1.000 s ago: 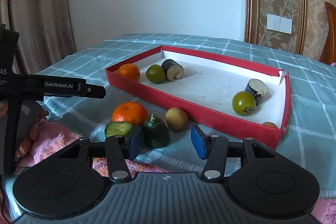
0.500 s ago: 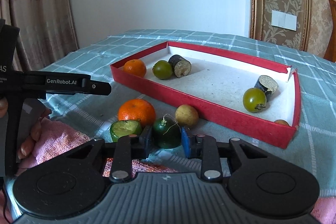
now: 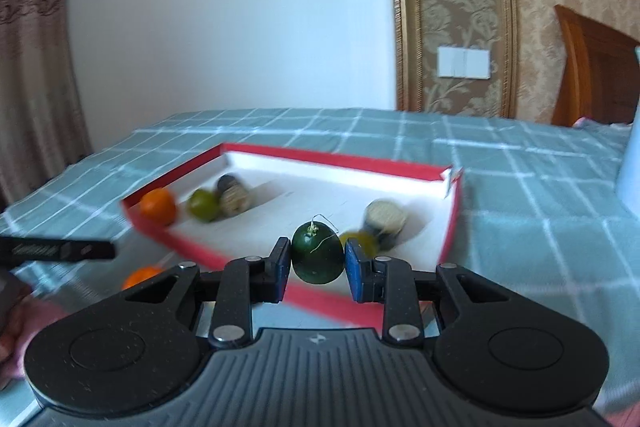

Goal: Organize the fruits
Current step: 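Carry the dark green fruit into the red box and open the right gripper, then close the left gripper on the green cucumber piece beside the tangerine, then carry the cucumber piece into the red box and open the left gripper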

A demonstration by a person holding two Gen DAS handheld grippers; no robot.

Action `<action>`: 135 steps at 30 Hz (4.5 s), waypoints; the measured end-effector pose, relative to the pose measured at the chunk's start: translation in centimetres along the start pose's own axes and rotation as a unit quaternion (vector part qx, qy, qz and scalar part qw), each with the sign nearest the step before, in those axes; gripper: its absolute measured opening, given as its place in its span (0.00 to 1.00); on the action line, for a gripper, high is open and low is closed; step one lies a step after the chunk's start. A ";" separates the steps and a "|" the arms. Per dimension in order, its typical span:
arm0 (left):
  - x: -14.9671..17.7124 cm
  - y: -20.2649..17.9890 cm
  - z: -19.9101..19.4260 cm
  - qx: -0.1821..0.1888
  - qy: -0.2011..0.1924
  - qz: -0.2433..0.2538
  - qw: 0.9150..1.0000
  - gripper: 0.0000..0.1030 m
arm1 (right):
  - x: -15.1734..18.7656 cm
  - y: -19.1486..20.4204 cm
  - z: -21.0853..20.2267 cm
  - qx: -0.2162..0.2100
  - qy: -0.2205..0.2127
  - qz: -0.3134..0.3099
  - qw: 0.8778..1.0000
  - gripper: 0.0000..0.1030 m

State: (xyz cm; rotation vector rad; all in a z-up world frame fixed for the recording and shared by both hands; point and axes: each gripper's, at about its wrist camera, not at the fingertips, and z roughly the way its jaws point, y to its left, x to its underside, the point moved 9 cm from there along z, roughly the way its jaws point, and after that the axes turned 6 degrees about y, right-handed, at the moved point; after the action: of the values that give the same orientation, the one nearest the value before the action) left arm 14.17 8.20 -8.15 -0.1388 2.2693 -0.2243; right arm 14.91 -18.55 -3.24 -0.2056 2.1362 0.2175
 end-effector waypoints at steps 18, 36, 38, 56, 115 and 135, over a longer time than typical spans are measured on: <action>0.0 0.1 0.0 0.002 -0.001 -0.002 1.000 1.00 | -1.9 0.6 9.3 0.035 0.063 -0.031 0.997 0.28; 0.0 0.1 0.0 0.000 0.000 0.000 1.000 1.00 | -1.9 0.6 9.2 0.041 0.064 -0.030 0.997 0.34; 0.0 0.1 0.0 0.000 0.000 0.000 1.000 1.00 | -1.7 0.7 8.6 0.032 0.061 -0.024 0.997 0.56; 1.0 -1.0 -2.0 -0.006 -0.008 0.010 1.000 1.00 | -0.8 -2.5 -1.0 0.033 -0.056 0.071 0.995 0.76; 4.9 -13.7 -5.1 -0.015 0.008 0.104 0.994 0.28 | -0.5 -0.8 -1.8 0.022 -0.063 0.048 0.997 0.77; -3.9 -14.7 -3.5 -0.007 -0.050 0.168 0.984 0.28 | 0.1 -0.9 -1.0 0.033 -0.049 0.047 0.997 0.77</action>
State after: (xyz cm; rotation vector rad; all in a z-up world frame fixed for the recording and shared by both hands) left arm 14.41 -5.11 0.02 0.2212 2.1543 -0.0222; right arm 14.29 -19.64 -2.83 -0.0563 2.0548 0.2076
